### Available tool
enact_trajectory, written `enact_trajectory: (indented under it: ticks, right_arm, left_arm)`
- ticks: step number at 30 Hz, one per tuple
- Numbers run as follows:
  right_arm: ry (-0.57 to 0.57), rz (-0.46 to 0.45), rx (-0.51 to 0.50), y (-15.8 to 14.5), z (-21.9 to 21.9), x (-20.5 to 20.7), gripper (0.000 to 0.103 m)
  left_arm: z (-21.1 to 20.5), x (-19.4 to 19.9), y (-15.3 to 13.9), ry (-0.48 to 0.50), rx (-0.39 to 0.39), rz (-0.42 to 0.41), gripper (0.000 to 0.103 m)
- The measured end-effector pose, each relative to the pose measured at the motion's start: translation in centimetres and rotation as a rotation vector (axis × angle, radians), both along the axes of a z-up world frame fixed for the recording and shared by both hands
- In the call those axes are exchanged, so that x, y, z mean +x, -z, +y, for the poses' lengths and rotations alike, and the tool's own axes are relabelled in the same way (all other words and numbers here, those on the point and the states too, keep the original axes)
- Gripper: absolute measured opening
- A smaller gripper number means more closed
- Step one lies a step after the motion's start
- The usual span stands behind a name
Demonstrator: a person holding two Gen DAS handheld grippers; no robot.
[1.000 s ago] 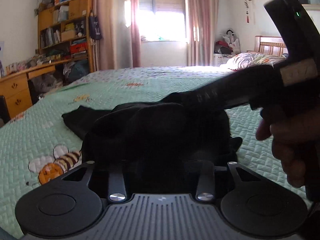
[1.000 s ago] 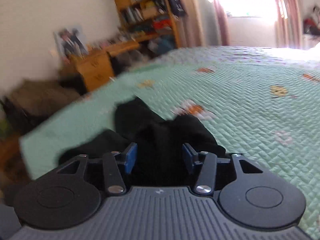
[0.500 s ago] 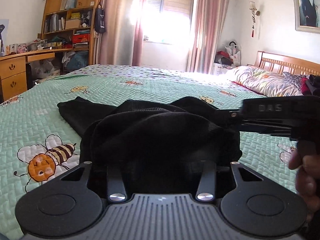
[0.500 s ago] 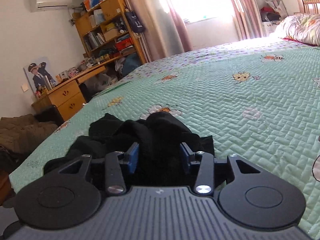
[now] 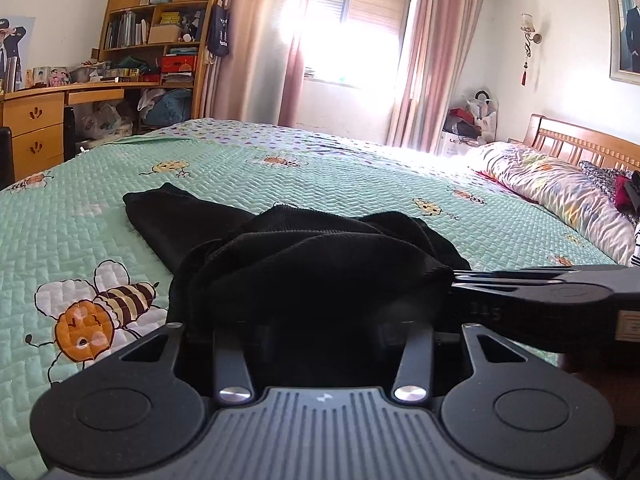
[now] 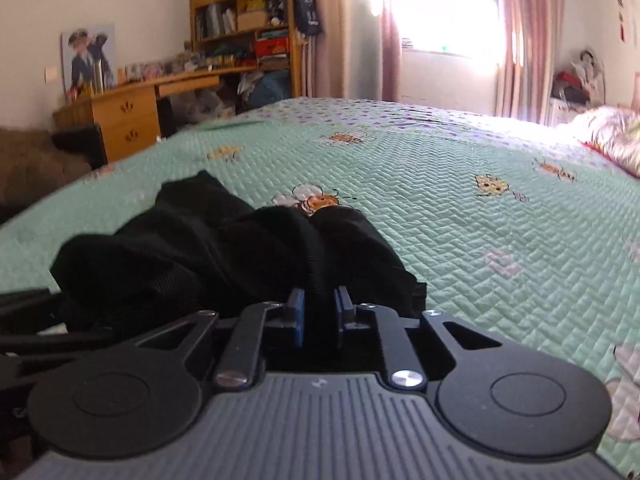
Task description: Fold clothes
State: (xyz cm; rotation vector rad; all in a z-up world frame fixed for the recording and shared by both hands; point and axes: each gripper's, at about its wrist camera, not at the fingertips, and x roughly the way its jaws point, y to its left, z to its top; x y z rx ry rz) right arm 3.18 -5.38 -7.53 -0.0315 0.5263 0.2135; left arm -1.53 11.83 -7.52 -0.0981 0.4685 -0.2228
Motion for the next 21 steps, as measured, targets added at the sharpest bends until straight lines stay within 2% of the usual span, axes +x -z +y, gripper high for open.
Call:
enact_trajectory:
  ticks: [3, 7, 12, 14, 15, 19, 21]
  right_arm:
    - [0.022, 0.017, 0.098, 0.1, -0.9, 0.4, 0.011]
    - [0.032, -0.072, 0.207, -1.4, -3.4, -2.6, 0.007]
    - [0.065, -0.227, 0.228, -6.2, -7.2, -8.7, 0.006]
    - [0.057, -0.296, 0.214, -7.6, -8.3, -11.4, 0.006]
    - [0.051, -0.3, 0.211, -7.7, -8.9, -12.3, 0.006]
    - [0.102, -0.147, 0.263, -4.9, -11.6, -13.7, 0.006]
    - [0.117, -0.143, 0.305, -4.5, -12.5, -14.8, 0.006]
  left_arm:
    - [-0.1, -0.1, 0.2, 0.01, 0.012, 0.0, 0.051]
    - [0.3, -0.5, -0.3, 0.023, -0.005, 0.002, 0.052]
    - [-1.0, -1.9, -2.3, 0.108, -0.011, -0.02, 0.056]
    - [-2.3, -2.7, -3.2, 0.189, -0.036, -0.014, 0.06]
    - [-3.0, -3.0, -3.4, 0.233, -0.051, -0.013, 0.062]
    - [-6.2, -4.2, -3.3, 0.331, -0.022, -0.009, 0.062]
    - [-7.3, -4.5, -3.2, 0.369, -0.004, -0.004, 0.062]
